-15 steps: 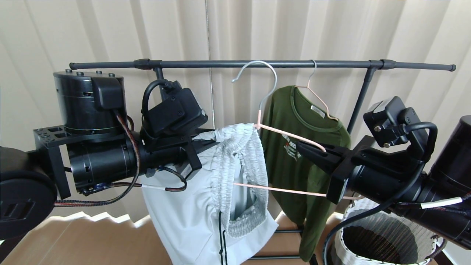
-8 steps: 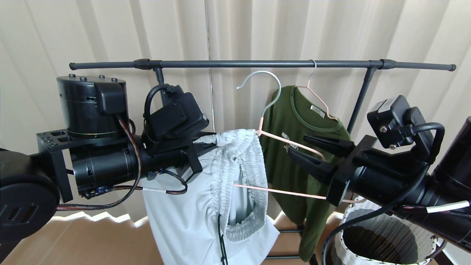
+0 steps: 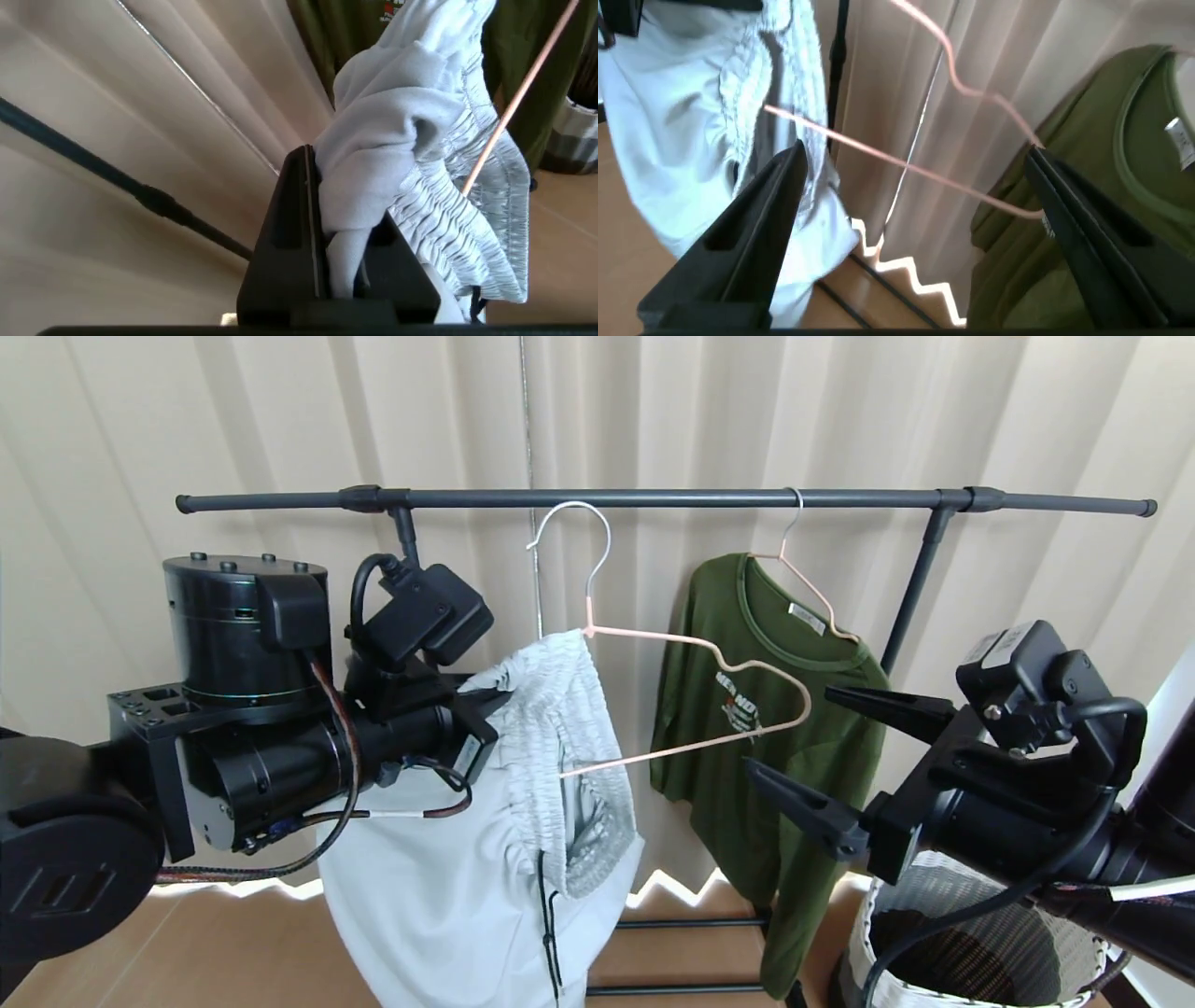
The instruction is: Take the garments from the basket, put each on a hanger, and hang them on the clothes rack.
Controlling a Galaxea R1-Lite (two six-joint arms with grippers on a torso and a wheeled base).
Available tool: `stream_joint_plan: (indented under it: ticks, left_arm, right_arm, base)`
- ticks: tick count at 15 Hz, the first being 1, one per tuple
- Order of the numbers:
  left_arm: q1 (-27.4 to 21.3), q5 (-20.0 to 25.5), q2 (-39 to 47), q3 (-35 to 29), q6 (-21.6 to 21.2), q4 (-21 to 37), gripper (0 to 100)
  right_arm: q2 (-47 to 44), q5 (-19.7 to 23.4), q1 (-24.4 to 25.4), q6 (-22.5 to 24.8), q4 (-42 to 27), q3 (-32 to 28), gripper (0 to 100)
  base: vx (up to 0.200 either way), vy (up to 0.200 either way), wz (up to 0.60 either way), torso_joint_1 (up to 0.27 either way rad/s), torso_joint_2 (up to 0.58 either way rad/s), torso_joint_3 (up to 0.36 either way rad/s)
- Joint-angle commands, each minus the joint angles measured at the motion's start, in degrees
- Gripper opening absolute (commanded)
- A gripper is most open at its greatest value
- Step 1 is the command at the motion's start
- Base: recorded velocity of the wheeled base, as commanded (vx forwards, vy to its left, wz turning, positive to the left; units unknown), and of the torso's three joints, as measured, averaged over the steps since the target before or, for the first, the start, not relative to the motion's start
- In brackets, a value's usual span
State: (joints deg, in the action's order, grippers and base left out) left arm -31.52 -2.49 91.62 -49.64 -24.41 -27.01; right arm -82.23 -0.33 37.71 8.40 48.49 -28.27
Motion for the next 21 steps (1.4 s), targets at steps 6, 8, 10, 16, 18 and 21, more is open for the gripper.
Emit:
stream_joint_plan:
  ticks: [6,8,10,16,18,21]
  left_arm:
    - [-4.9,0.6,-0.2,-2.1,11.3,-7.1,0]
    - [-6.0,0.6,-0.2,-2.0,12.0,-8.4,0]
    - [-7.3,0.6,-0.7,-2.0,12.2,-8.8,0]
    - [-8.6,0.6,-1.5,-2.0,12.1,-8.8,0]
    - [-8.2,0.6,-1.3,-2.1,12.1,-8.8,0]
    - [-8.1,0.6,-1.1,-2.1,11.9,-8.8,0]
  right_arm:
    - [-6.9,0.2,2.5,-2.4,0.2,1.4,100]
    - [-8.7,0.0,2.5,-4.2,0.2,-0.6,100]
    - [-10.3,-0.2,2.5,-4.4,0.3,-1.7,100]
    - [-14.1,-0.5,-0.2,-4.4,5.6,-1.5,0]
    - [-13.5,-0.5,-1.1,-4.4,5.7,-1.3,0]
    - [-12.6,-0.7,-3.1,-4.4,5.7,-1.3,0]
  base:
    - [0.0,0.0,0.0,0.0,0.0,0.0]
    - [0.0,0.0,0.0,0.0,0.0,0.0]
    - [0.0,0.0,0.0,0.0,0.0,0.0]
    - [0.0,0.0,0.0,0.0,0.0,0.0]
    - [0.0,0.0,0.0,0.0,0.0,0.0]
    - [0.0,0.0,0.0,0.0,0.0,0.0]
